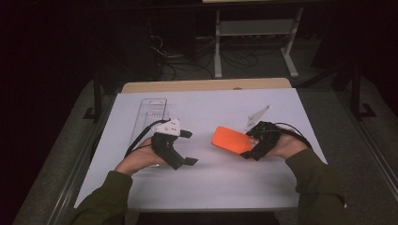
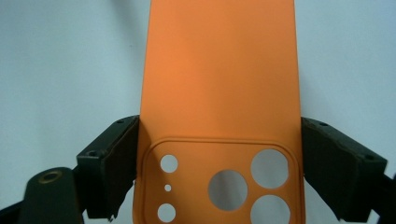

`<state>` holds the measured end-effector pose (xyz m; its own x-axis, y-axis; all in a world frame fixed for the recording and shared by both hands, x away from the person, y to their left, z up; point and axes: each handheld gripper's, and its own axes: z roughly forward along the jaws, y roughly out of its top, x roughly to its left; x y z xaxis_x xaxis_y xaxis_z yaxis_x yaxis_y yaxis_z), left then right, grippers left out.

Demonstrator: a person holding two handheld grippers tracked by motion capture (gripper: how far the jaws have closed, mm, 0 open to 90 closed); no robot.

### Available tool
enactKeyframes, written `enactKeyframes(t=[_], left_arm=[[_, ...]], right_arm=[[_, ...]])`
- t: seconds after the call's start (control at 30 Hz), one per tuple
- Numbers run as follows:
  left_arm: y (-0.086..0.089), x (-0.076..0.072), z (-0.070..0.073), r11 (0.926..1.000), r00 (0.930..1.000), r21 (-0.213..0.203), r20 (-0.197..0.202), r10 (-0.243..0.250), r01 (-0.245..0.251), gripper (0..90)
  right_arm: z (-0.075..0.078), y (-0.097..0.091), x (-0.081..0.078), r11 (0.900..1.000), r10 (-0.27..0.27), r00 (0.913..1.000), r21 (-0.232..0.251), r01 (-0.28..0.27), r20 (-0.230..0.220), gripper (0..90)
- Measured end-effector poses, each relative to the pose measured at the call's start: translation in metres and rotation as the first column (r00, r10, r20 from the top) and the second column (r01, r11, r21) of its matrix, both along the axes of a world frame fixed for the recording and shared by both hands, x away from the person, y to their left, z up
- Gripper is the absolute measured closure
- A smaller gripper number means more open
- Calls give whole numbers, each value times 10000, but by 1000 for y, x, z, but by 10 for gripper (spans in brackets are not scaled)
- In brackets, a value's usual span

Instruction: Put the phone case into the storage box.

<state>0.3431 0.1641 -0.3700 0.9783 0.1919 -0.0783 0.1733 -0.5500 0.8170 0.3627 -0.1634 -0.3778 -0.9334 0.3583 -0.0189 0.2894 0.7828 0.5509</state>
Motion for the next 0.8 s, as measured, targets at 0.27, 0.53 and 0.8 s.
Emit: enactKeyframes(t=[0.27, 0.53, 0.8], left_arm=[[-5, 8, 0, 9998, 9999, 171, 32, -120, 119, 0], [-6, 11, -1, 9995, 9996, 216, 116, -243, 241, 0], [-12, 11, -1, 9980, 9987, 439, 212, -465, 456, 0]], right_arm=[[-1, 3, -1, 9999, 99, 9999, -125, -100, -102, 156], [-3, 7, -1, 9990, 326, 9994, -295, -330, -133, 156], [-6, 16, -3, 9965, 697, 9974, -441, -704, -172, 156]])
